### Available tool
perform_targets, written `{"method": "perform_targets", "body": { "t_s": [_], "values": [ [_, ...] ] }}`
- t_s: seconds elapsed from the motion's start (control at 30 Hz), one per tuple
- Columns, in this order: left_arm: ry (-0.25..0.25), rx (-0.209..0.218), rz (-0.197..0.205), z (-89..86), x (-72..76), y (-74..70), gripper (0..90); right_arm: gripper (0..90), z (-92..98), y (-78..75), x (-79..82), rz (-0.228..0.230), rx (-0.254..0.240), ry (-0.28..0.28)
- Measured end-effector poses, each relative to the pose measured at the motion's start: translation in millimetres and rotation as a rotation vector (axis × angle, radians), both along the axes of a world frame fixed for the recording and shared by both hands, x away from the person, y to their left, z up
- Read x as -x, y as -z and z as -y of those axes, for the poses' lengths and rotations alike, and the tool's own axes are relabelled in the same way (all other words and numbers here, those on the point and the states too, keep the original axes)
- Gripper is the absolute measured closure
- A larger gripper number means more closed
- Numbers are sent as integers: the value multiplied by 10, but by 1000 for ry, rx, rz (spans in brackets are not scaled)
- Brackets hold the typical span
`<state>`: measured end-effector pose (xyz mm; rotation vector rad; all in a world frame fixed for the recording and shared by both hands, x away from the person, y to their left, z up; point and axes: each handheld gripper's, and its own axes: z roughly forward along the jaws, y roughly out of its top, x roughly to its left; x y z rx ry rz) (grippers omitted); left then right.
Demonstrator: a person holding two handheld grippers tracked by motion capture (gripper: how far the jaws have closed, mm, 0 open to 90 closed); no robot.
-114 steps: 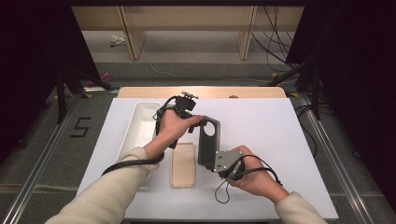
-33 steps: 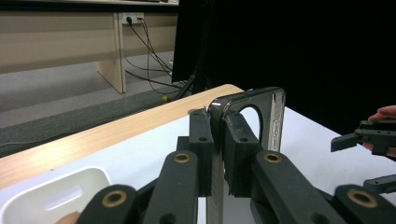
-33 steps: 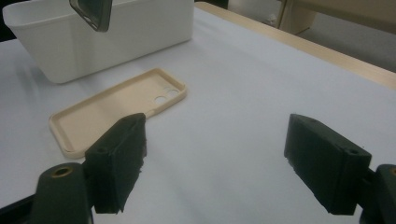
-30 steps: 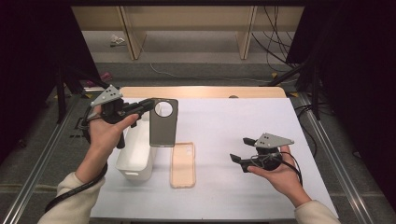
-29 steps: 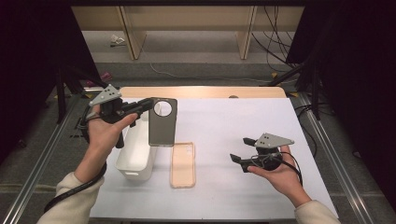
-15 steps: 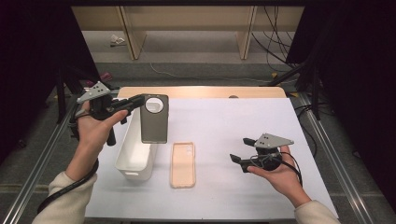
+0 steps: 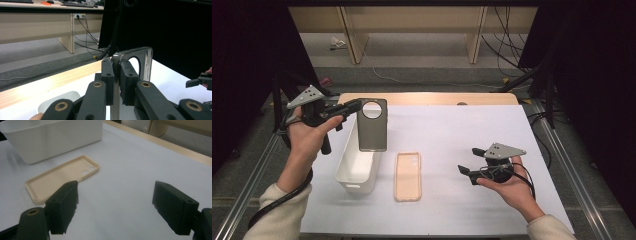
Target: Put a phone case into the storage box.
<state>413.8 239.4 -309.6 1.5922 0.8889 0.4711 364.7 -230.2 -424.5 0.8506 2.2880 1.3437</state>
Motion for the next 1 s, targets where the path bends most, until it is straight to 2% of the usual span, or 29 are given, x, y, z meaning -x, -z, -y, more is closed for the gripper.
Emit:
{"method": "perform_targets", "body": {
  "t_s": [0.47, 0.77, 1.0],
  "values": [
    [1, -2, 1, -61, -66, -34, 826, 218, -22, 12, 2, -5, 4, -2],
    [1, -10, -8, -111, -190, 3, 826, 219, -33, 19, 1, -5, 3, -1],
    [-9, -32, -14, -148, -300, -15, 826, 221, -37, 20, 3, -6, 3, 0]
  ]
}}
